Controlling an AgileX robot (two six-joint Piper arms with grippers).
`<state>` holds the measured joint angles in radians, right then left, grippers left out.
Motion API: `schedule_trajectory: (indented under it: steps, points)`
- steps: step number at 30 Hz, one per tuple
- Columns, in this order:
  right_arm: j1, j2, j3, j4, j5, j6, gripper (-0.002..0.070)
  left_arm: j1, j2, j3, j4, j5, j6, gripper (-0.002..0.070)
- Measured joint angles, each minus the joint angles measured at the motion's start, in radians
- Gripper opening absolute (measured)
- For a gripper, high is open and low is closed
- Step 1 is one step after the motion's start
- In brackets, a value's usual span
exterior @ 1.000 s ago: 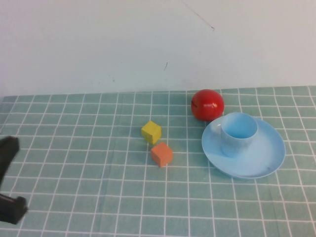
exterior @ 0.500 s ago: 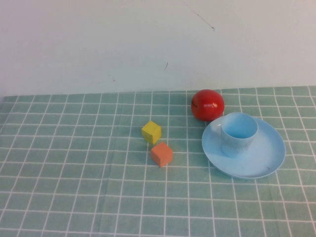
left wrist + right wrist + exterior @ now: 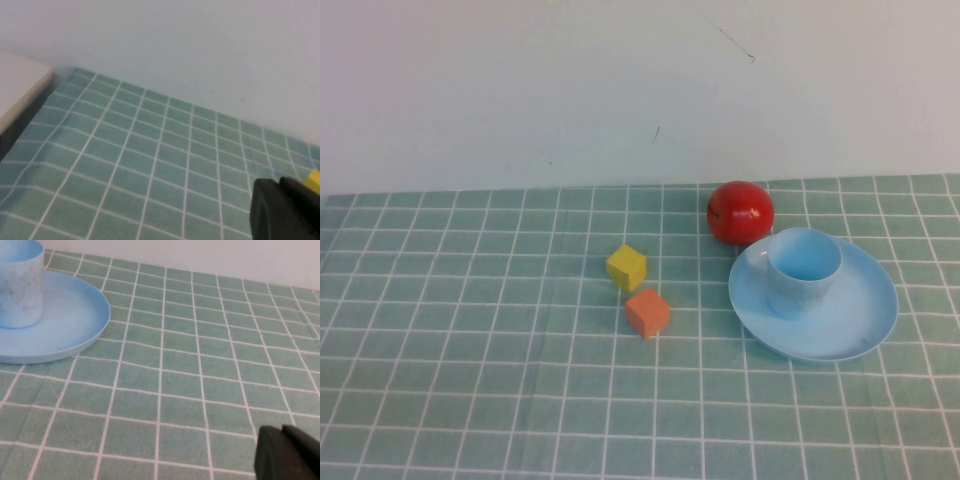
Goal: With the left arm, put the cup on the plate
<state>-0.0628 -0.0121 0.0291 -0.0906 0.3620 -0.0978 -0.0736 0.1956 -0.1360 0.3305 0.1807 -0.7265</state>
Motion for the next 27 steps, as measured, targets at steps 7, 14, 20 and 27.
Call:
schedule_trajectory:
  steps: [7,14,20,27]
  points:
    - [0.000,0.000,0.000,0.000,0.000,0.000,-0.0002,0.147,-0.142,0.086,-0.142,0.056,0.136,-0.0001]
    - [0.000,0.000,0.000,0.000,0.000,0.000,-0.0002,0.160,-0.200,0.159,-0.229,0.132,0.280,-0.0001]
    - [0.000,0.000,0.000,0.000,0.000,0.000,-0.0002,0.162,-0.207,0.159,-0.227,0.155,0.300,-0.0001]
    - [0.000,0.000,0.000,0.000,0.000,0.000,-0.0002,0.164,-0.207,0.159,-0.227,0.157,0.302,-0.0001]
